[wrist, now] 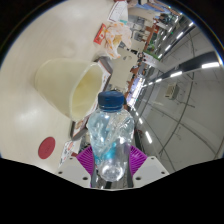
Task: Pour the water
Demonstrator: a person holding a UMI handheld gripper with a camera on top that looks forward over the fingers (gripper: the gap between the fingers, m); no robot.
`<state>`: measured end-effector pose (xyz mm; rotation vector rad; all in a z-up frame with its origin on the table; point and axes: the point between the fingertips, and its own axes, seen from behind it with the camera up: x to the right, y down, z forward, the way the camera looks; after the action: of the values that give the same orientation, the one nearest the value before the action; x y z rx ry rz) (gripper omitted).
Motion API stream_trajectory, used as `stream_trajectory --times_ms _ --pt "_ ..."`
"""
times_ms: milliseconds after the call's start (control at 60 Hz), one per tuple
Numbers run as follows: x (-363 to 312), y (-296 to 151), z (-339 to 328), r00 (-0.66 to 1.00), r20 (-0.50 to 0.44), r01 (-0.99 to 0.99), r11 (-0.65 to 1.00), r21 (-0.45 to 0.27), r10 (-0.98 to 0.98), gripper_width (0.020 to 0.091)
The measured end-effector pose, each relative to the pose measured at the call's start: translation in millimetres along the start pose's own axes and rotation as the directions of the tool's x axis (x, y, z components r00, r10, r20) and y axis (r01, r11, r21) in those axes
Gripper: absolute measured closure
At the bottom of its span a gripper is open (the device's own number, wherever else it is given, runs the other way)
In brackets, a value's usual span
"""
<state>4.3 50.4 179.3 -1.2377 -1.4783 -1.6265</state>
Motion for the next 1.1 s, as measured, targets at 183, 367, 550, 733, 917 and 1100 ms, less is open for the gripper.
stream_trajectory --times_ms 183,367,550,733,917,1100 --pt "17 14 0 0.886 0.084 -0.457 0.889 -0.006 0.456 0.0689" --pt "29 45 7 0.343 0.184 -0.925 0.365 -0.103 0.921 0.0687" --pt "-37 56 29 -0.188 0.201 -0.945 -0.122 -0.304 0.961 0.0687" --pt "-107 51 37 -0.347 0.170 -0.882 -0.260 -0.393 0.922 0.0685" --pt "-147 38 27 -0.373 0.159 -0.870 -0.285 -0.402 0.914 0.0663" --pt "-148 42 23 -0.395 0.161 -0.870 -0.312 -0.382 0.904 0.0628"
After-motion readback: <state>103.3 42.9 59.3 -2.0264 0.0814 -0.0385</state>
